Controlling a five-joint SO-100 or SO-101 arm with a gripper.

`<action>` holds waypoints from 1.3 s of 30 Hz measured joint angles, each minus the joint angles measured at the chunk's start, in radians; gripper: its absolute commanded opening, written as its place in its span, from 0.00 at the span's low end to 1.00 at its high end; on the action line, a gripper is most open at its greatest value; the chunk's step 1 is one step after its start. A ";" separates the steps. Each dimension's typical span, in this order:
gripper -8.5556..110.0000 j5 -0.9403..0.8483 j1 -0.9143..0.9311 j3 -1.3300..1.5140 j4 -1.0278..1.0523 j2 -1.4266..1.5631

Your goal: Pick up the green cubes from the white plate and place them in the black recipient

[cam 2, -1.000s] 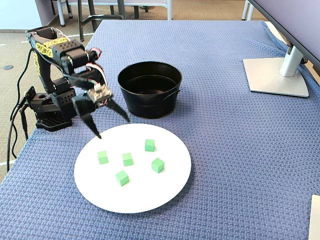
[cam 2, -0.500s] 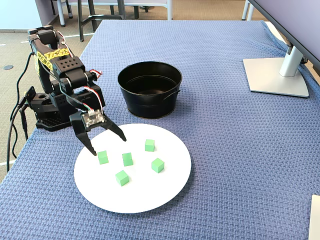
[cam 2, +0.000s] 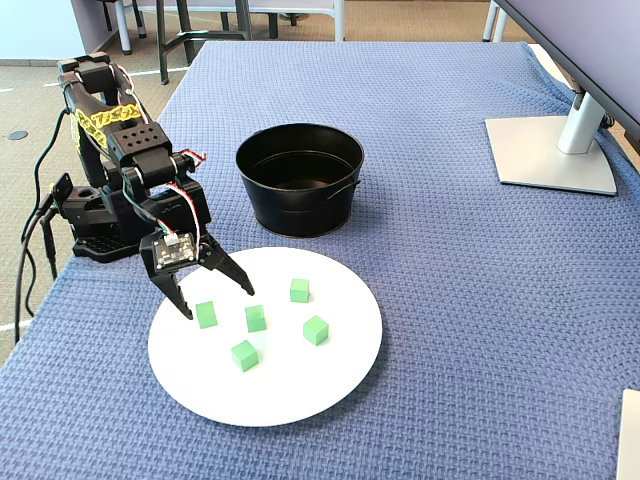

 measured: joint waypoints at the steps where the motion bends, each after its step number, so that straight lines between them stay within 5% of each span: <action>1: 0.40 0.000 0.000 0.006 0.000 0.000; 18: 0.36 -0.025 0.000 0.124 -0.094 0.002; 20: 0.23 -0.025 0.000 0.124 -0.101 0.002; 21: 0.08 -0.025 0.000 0.124 -0.103 0.002; 22: 0.07 -0.025 0.000 0.124 -0.110 0.002; 39: 0.07 0.072 -0.008 0.158 -0.135 0.057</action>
